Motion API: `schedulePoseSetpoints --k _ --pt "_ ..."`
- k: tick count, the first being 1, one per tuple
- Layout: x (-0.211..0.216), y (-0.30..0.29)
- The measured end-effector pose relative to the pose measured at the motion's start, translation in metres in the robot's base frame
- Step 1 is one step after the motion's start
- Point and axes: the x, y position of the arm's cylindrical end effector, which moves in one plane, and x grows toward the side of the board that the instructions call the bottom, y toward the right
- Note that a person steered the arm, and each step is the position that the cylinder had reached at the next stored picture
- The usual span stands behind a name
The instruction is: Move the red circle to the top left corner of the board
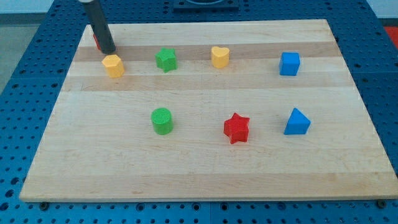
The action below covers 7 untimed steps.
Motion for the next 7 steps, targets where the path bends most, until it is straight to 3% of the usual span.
schedulePoseSetpoints --k 4,5,7 --pt "-0.007 0.016" --pt "-0.006 0.091" --pt "-0.003 0.314"
